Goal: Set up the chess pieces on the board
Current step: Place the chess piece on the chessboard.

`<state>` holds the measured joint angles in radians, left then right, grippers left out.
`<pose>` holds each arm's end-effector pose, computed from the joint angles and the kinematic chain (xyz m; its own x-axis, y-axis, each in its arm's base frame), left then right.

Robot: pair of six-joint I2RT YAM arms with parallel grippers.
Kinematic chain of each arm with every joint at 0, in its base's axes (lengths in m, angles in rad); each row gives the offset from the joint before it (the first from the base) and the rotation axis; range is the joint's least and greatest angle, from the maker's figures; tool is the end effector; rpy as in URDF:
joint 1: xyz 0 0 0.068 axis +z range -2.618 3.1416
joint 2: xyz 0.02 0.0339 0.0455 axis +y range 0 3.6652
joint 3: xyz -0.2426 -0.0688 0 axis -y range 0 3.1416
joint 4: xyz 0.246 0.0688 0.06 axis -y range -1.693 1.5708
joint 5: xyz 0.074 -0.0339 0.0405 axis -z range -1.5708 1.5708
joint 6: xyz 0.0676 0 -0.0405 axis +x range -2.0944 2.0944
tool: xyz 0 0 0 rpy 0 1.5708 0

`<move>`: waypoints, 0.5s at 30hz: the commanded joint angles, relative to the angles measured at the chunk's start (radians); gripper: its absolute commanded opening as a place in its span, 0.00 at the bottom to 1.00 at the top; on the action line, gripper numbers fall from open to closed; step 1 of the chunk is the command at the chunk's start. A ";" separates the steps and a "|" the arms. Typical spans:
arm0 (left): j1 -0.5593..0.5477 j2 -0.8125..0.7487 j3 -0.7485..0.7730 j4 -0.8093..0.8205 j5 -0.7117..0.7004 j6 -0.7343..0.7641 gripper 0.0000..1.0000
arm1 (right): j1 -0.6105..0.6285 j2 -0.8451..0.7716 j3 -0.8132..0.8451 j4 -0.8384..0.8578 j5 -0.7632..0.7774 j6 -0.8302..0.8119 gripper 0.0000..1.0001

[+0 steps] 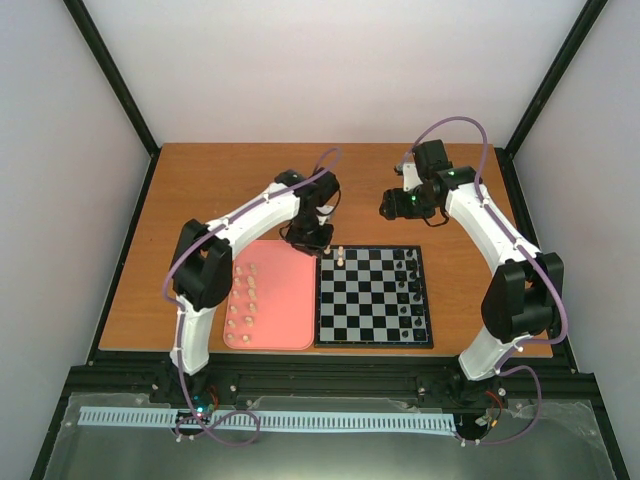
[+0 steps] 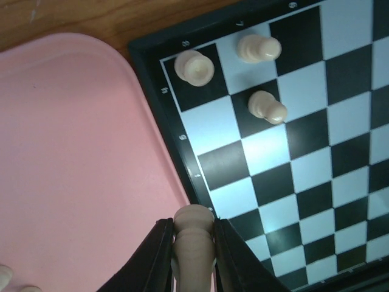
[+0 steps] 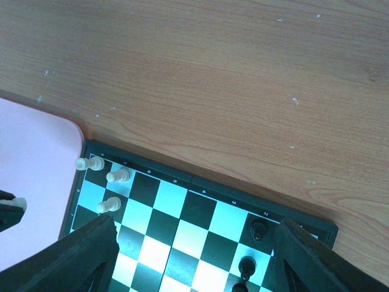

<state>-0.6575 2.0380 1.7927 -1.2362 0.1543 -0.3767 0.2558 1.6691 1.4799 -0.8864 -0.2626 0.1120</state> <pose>0.3063 -0.2496 0.1883 -0.9592 0.2814 -0.0266 0.2816 0.9434 -0.1751 0.3466 0.1088 0.2450 -0.8866 -0.1203 -0.4467 -0.2663 0.9223 0.2801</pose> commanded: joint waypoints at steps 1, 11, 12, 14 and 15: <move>-0.007 0.048 0.040 -0.018 0.000 0.008 0.01 | -0.009 -0.002 0.015 0.003 0.009 -0.011 0.70; -0.008 0.141 0.082 0.049 0.009 -0.006 0.01 | -0.009 -0.012 0.015 0.000 0.019 -0.014 0.70; -0.009 0.147 0.090 0.048 0.010 -0.004 0.01 | -0.009 -0.013 0.015 0.000 0.019 -0.014 0.71; -0.010 0.156 0.097 0.045 0.013 -0.001 0.01 | -0.009 -0.016 0.014 0.001 0.020 -0.014 0.71; -0.011 0.161 0.101 0.043 0.013 -0.001 0.01 | -0.008 -0.016 0.013 0.001 0.020 -0.014 0.71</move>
<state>-0.6624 2.1853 1.8400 -1.1988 0.1543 -0.3775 0.2558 1.6691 1.4799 -0.8864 -0.2523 0.1120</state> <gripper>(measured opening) 0.170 0.705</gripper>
